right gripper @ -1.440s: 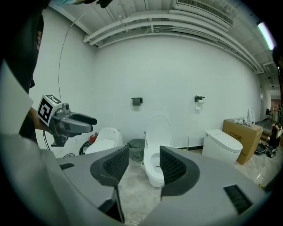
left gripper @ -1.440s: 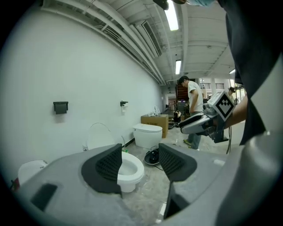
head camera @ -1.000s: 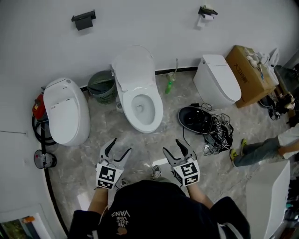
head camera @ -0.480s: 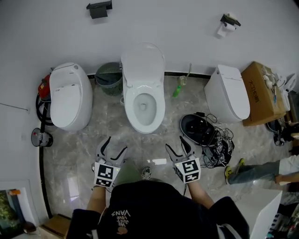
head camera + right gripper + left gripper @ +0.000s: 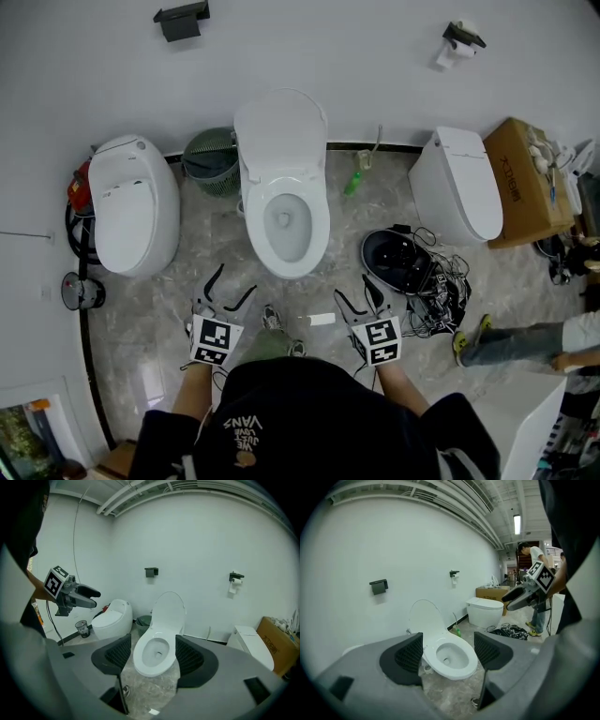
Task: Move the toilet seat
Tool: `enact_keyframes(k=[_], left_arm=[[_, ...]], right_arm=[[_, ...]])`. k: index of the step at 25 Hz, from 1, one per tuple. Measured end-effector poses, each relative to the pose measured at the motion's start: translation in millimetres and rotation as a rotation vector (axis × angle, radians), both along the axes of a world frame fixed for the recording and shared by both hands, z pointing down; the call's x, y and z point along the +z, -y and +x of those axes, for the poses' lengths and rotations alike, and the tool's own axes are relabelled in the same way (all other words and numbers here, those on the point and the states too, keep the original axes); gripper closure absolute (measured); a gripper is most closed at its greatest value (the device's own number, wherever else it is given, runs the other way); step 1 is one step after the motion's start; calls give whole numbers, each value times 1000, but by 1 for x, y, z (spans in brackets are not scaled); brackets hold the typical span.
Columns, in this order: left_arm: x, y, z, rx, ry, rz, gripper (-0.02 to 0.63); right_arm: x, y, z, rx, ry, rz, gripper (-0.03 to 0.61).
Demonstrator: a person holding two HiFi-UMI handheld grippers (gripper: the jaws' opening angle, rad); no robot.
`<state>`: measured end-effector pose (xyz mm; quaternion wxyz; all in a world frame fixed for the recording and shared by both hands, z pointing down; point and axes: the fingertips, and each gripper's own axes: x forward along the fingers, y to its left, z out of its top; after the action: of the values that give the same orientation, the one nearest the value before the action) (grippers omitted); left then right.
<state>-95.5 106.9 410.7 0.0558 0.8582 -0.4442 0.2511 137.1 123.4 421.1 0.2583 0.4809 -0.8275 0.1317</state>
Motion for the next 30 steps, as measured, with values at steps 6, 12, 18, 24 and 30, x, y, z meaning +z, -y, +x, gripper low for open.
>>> enact_keyframes(k=[6,12,18,24,30], left_arm=[[27,39,-6,76,14,-48,276],[59,58,-13,134,58,-101,285],[91,56,-2,145,78,-178,285],[139,54,10,85,98,-259,288],[194,47,31,42,143,-320,304]], right_arm=[[17,45,-14,23,-36,-21,301],[40,74,-33,16,-58,-64,302],[71,85,-32,-44,-116,-138,301],[113,101,-24,-165,-190,-191,276],[167,109,-14,-268,-228,-245,276]])
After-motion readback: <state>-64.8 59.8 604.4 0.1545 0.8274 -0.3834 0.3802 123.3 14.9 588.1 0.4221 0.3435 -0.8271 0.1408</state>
